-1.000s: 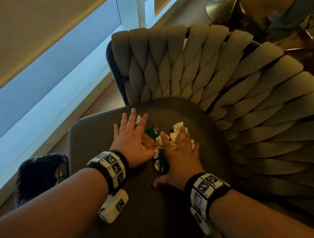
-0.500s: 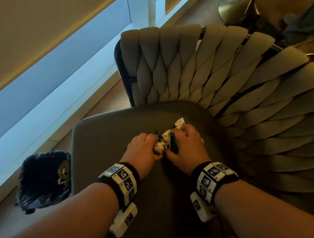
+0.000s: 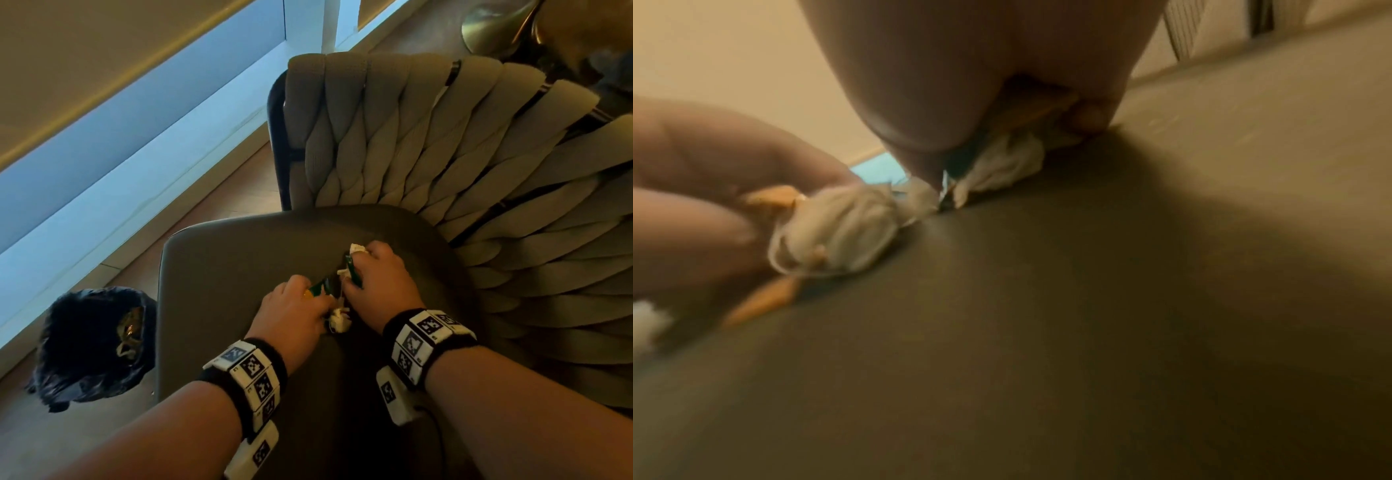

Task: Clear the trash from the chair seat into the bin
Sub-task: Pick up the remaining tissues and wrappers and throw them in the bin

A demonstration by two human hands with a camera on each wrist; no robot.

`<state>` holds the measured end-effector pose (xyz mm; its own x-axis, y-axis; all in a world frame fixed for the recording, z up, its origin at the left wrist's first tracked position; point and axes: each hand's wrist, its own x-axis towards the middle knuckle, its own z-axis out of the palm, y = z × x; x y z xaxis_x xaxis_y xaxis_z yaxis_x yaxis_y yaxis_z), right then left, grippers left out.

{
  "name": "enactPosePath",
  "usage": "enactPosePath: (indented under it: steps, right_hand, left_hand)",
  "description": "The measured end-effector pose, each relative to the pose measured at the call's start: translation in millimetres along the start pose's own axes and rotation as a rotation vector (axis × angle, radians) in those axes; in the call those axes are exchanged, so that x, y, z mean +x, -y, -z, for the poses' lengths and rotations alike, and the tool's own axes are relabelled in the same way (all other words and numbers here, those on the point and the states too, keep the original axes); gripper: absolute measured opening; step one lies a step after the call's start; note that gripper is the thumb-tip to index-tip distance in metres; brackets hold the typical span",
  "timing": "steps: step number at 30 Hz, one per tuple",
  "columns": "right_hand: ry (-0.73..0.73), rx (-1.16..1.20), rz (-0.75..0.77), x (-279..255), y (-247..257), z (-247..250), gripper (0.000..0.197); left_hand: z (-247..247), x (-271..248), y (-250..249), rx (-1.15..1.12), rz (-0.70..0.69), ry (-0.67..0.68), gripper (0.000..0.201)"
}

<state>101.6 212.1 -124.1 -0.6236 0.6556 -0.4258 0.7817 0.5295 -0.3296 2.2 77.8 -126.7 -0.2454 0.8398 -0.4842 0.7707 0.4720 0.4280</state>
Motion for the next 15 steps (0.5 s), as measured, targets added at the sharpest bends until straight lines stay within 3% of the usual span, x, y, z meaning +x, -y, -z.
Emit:
enactPosePath:
  steps: [6,10,15]
  right_hand:
    - [-0.055,0.226,-0.134,-6.1,-1.0,-0.1,0.019]
    - [-0.078,0.568,-0.252,-17.0,6.6,-5.9,0.012]
    - [-0.021,0.85,-0.208,-32.3,41.4,-9.7,0.01]
  left_hand:
    - [-6.2,-9.2,-5.4,0.003,-0.027,0.118,0.075]
    - [-11.2,-5.5,-15.4,-0.112,0.012,0.021,0.031]
    - [-2.0,-23.1,16.4,-0.523,0.072,-0.231,0.026]
